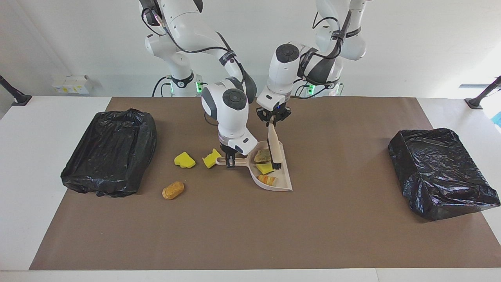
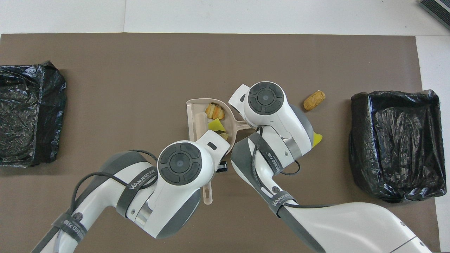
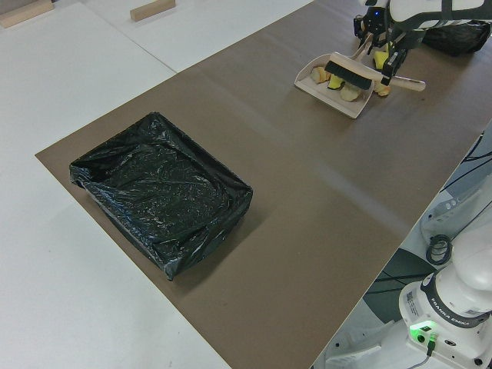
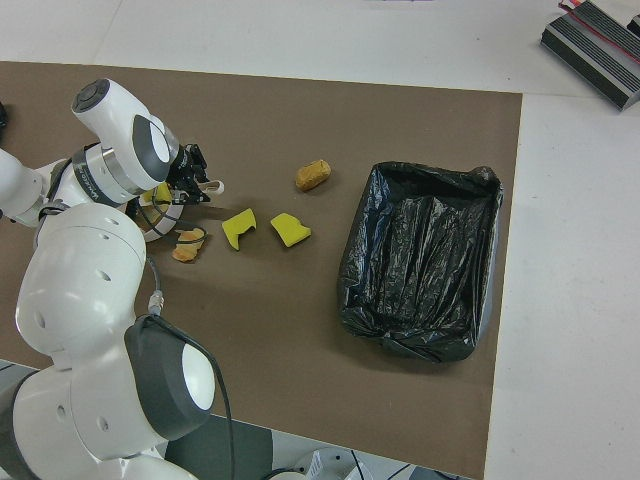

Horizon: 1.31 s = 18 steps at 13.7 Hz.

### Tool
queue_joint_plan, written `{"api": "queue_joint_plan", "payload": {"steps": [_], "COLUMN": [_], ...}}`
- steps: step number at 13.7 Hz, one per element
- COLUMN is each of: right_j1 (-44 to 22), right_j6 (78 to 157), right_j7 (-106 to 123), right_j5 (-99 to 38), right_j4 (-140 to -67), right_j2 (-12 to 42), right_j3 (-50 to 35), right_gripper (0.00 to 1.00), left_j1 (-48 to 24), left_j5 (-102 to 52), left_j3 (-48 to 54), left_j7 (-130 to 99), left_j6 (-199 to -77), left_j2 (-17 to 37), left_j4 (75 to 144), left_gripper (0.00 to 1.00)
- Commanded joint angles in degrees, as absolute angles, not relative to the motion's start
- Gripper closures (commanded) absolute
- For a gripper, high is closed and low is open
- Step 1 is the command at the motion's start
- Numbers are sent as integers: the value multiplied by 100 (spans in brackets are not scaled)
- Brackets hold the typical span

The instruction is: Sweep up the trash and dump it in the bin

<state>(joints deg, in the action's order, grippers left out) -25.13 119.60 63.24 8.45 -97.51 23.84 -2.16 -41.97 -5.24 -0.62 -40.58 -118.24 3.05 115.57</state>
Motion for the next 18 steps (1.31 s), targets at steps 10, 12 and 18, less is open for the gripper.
{"api": "queue_joint_plan", "payload": {"steps": [10, 12, 18], "right_j1": [-1523, -1109, 524], "right_j6": [11305, 10498, 9379], "right_j7": [6495, 6556, 7224], "right_j5": [194, 53, 96], "right_j4": [-9748, -9354, -9079], "right_j2": [1583, 1398, 687], "right_j3": [-237, -237, -158], "right_gripper": [100, 100, 100], "left_j1": [-3568, -3638, -4708], "left_j5": [-35, -35, -44], "left_j3": [-132, -97, -26], "left_j7": [-3639, -3673, -4567], "left_j6": [-11021, -11214, -12013], "left_j2": [-105, -403, -1177], "left_j4": [11758, 12241, 13604], "left_gripper": [100, 100, 100]}}
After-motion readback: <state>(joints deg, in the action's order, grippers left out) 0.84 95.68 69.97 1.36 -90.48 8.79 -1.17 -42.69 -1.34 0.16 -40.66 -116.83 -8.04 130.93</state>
